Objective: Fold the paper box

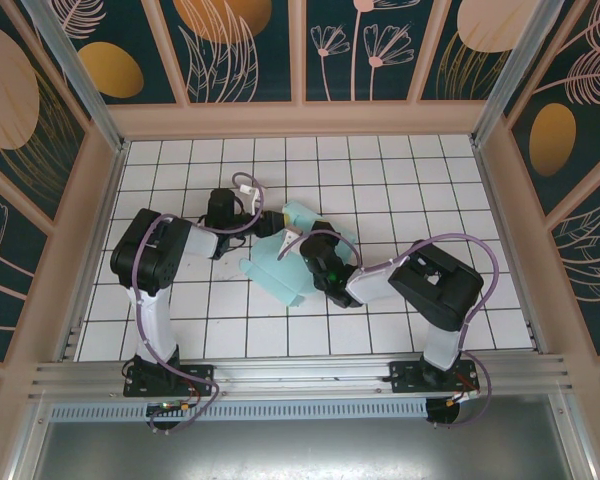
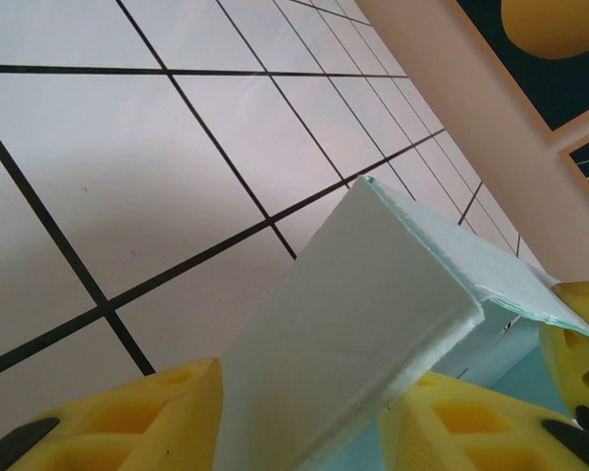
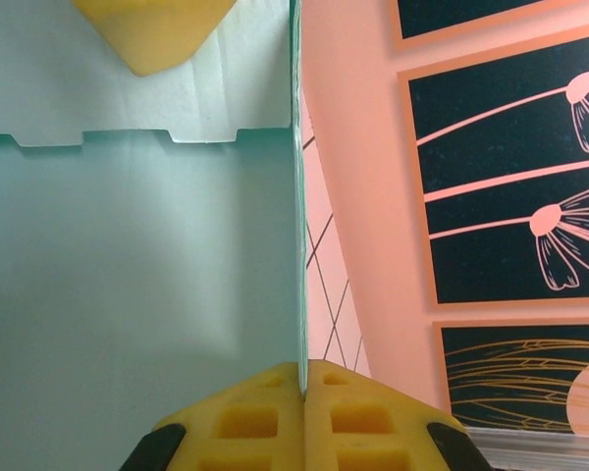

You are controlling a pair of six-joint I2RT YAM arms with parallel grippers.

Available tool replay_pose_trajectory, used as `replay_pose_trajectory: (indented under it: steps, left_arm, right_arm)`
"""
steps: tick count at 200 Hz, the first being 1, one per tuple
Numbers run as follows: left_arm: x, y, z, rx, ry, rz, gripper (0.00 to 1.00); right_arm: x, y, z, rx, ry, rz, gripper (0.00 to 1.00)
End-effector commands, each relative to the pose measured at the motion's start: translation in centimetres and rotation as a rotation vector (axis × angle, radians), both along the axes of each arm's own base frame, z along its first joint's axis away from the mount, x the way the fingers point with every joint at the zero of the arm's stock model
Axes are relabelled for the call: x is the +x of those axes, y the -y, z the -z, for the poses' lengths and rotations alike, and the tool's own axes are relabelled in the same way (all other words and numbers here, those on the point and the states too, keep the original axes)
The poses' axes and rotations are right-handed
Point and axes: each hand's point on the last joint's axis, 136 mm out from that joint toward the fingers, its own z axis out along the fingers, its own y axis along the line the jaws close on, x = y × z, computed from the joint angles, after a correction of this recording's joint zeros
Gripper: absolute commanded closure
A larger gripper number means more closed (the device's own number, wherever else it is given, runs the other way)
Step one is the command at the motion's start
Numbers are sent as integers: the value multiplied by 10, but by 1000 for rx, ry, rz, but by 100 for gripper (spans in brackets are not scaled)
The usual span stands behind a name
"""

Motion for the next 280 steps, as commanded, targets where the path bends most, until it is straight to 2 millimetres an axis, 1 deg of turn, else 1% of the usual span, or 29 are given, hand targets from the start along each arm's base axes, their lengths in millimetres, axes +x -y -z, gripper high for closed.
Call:
replay_pose_trajectory:
  steps: [1,7,12,31,37,77,82,92,97,106,142,168,194,215,249,280]
  left_arm:
    - [3,0,-4,-7,34,-31,57]
    - [3,1,-6,-9,40,-34,57]
    - [2,1,-7,-10,45,-37,59]
    - [0,2,-10,-13,63,-48,62]
    - [-1,2,-9,-12,64,-51,64]
    - [-2,0,-9,-10,69,-64,67]
    - [-3,0,-8,-10,69,-63,70]
    - [-3,0,-8,-10,67,-62,72]
    - [-3,0,-8,-9,66,-61,76]
    - [-4,1,-7,-9,63,-59,77]
    - [-5,0,-8,-9,65,-53,77]
    - [-5,-2,-11,-10,86,-70,77]
    - [-7,-4,-17,-23,111,-84,77]
    - [-9,-7,-20,-22,145,-111,77]
    - [-14,-15,-30,19,248,-182,75]
    - [-18,-17,-26,87,291,-208,75]
  right_arm:
    - [-6,-15,1,26,-30,-45,100]
    - [-6,-15,1,26,-30,-45,100]
    - [-6,-16,0,27,-29,-44,100]
    - [-7,-18,-1,31,-27,-43,100]
    - [-7,-18,-1,29,-27,-42,100]
    - [-4,-18,-4,8,-9,-13,100]
    - [-4,-19,-5,9,-7,-13,100]
    - [-4,-20,-6,7,-4,-8,100]
    - [-4,-21,-6,8,-3,-7,100]
    - [-4,-22,-7,9,-3,-7,100]
    - [-3,-24,-9,1,-3,2,100]
    - [-3,-25,-11,-23,9,2,100]
    - [-6,-22,-6,-108,81,-25,100]
    - [-6,-20,-7,-124,137,-28,100]
    - [-3,-21,-14,-112,197,-15,100]
    - [-4,-22,-14,-109,204,-21,100]
